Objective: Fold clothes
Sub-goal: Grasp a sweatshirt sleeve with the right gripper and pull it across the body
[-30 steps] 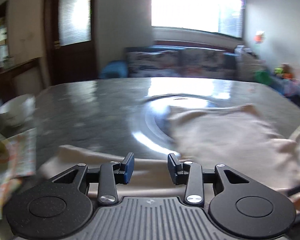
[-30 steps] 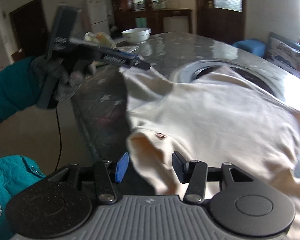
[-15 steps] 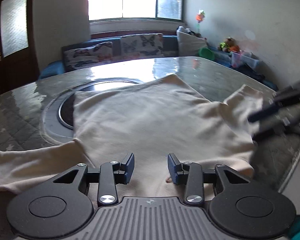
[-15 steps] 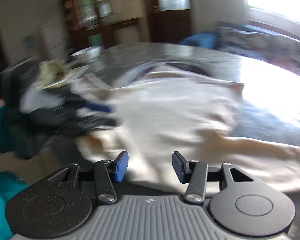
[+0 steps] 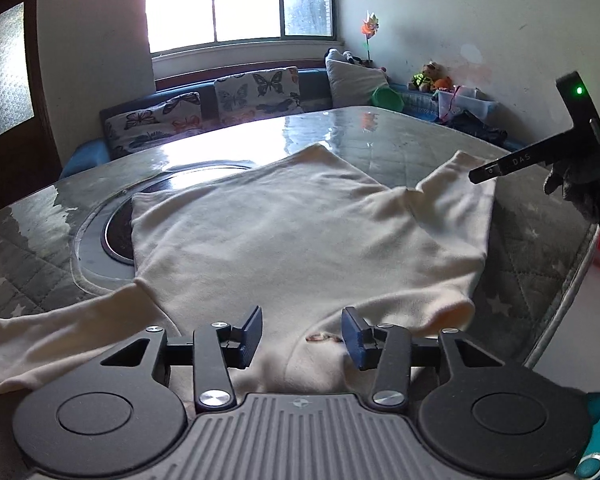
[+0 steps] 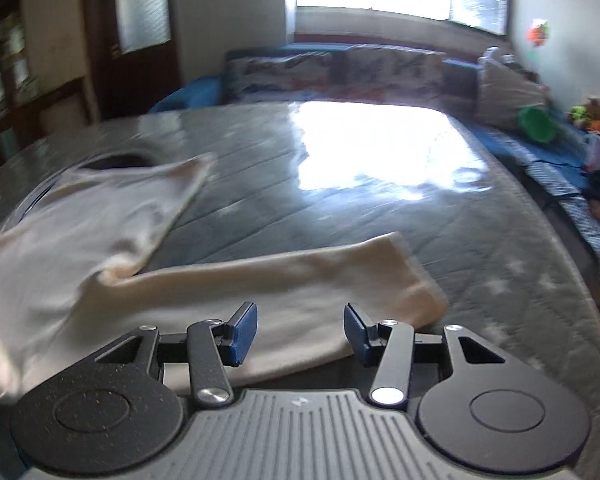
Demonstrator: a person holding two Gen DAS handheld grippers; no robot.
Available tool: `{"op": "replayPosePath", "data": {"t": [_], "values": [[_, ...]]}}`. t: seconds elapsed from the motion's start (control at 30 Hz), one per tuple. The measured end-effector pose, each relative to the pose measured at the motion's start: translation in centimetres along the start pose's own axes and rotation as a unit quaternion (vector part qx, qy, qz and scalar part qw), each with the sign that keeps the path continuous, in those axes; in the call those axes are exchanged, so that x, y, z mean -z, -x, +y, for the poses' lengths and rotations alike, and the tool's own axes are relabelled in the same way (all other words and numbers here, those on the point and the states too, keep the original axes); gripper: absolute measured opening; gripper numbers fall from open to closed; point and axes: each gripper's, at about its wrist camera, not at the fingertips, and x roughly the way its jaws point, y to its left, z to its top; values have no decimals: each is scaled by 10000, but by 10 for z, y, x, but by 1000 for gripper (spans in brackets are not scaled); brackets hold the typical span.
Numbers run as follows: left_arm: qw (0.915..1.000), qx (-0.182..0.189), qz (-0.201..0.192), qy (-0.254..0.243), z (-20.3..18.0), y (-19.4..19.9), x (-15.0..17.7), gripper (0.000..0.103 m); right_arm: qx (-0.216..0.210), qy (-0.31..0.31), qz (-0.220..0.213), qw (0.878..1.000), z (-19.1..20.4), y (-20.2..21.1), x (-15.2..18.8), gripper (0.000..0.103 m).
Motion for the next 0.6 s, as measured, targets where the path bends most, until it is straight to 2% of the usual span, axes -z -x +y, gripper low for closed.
{"op": "replayPosePath", "data": {"t": [0.17,0.3,0.33,0.43,0.47,0.6], "values": [[9998,-32,-77,159,1,0,-16,54,673,-400,-34,9969,-35,-15,-3,49],[9996,-21,-20,276,-3,-8,-24,55,700,-737,4,9948,-51,-24,1,47],[9996,-19,-21,276,-5,-10,-25,56,658,-786,-5,9947,-53,-23,2,44],[9997,38,-60,254,-13,-15,-30,58,521,-881,-58,9947,-55,-19,7,27],[9997,73,-74,228,-16,-17,-32,59,514,-903,-95,9945,-57,-16,8,15],[9997,229,-61,97,-30,-27,-39,59,545,-1005,-288,9930,-62,1,14,11]]}}
